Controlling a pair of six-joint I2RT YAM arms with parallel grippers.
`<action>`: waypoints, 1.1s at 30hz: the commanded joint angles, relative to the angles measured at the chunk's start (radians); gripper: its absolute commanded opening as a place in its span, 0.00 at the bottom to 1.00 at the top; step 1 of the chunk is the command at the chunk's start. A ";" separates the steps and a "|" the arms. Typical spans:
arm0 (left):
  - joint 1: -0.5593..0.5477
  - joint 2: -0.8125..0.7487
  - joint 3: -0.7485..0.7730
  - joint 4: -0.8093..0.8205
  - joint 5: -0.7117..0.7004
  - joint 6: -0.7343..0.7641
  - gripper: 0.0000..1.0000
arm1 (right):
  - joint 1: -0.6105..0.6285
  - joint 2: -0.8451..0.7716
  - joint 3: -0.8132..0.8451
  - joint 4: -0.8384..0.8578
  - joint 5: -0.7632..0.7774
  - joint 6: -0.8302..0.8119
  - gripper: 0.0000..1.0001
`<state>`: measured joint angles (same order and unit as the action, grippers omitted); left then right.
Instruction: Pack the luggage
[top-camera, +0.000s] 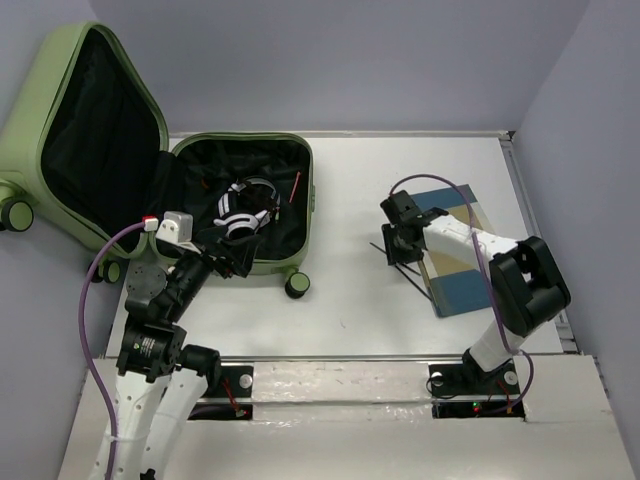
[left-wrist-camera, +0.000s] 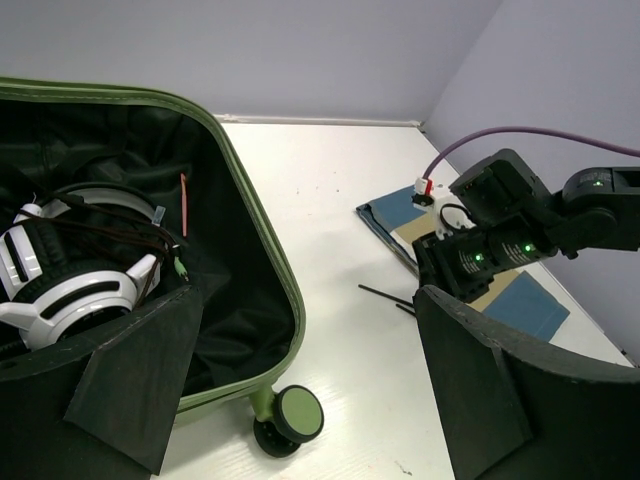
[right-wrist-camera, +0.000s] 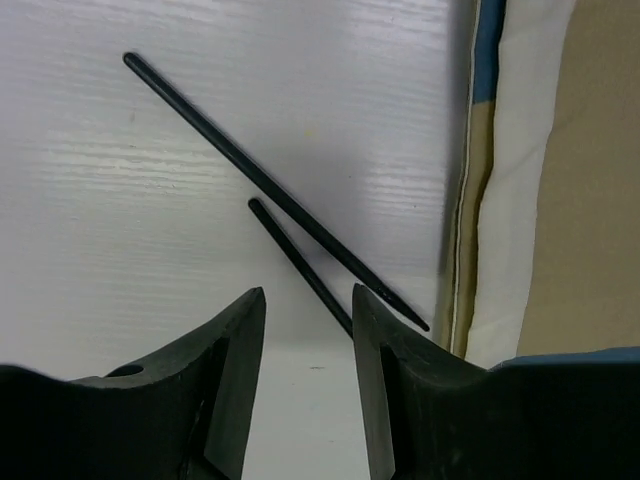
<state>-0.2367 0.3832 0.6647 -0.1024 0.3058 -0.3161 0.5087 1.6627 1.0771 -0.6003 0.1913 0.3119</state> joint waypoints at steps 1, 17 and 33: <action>-0.006 -0.003 0.046 0.027 0.009 0.011 0.99 | -0.007 -0.058 -0.060 -0.044 0.027 0.048 0.45; -0.007 -0.006 0.046 0.026 0.007 0.011 0.99 | -0.035 0.005 -0.131 0.002 -0.110 0.090 0.34; -0.006 -0.001 0.044 0.027 0.006 0.011 0.99 | 0.192 -0.144 -0.103 0.106 -0.228 0.150 0.07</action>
<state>-0.2367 0.3832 0.6647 -0.1028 0.3058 -0.3153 0.6640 1.6115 0.9279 -0.5640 0.0784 0.4412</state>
